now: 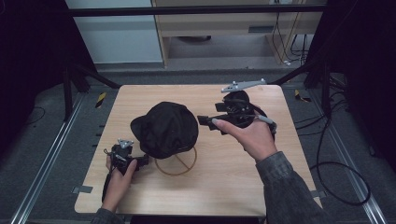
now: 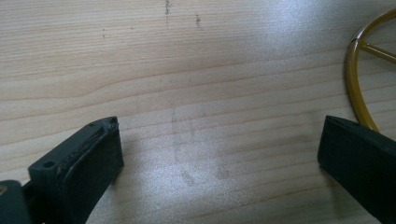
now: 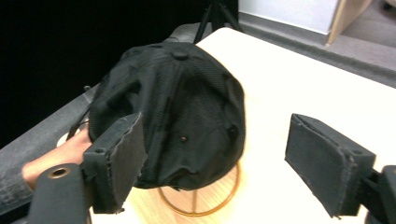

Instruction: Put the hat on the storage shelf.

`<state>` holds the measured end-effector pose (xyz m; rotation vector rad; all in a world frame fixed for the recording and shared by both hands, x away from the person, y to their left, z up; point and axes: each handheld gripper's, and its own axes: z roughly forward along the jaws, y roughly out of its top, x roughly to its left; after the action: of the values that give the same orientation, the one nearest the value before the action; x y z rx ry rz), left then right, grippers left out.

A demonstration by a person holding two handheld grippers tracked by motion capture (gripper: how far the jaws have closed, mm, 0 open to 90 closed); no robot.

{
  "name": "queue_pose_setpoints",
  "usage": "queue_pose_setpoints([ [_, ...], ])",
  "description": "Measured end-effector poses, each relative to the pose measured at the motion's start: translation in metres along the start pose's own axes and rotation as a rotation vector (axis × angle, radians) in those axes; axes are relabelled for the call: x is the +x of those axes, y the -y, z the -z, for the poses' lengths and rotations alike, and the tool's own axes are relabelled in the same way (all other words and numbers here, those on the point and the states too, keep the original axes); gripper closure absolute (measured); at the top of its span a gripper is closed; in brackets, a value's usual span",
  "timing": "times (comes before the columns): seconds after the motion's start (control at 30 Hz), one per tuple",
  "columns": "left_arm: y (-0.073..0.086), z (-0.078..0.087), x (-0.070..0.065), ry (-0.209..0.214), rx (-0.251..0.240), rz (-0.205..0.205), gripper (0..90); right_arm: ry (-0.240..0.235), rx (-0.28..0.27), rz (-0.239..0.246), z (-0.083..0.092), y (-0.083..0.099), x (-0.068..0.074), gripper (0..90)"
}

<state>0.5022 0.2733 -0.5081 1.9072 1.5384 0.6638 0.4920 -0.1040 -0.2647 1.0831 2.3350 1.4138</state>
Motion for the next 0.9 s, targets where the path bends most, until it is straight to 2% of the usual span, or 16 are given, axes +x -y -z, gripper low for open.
queue_pose_setpoints([
  [0.17, 0.0, 0.0, 0.0, 0.0, 0.0, 0.0, 0.0, 0.015, -0.037, -0.017, 0.014, 0.002, -0.011, 14.3],
  [0.6, 0.0, 0.0, 0.0, -0.001, 0.0, 0.002, 0.0, 0.031, -0.073, -0.02, 0.033, 0.01, -0.021, 9.1],
  [0.9, -0.001, -0.001, -0.001, -0.003, 0.001, 0.003, 0.0, 0.062, -0.108, -0.021, 0.046, 0.021, -0.03, 7.4],
])
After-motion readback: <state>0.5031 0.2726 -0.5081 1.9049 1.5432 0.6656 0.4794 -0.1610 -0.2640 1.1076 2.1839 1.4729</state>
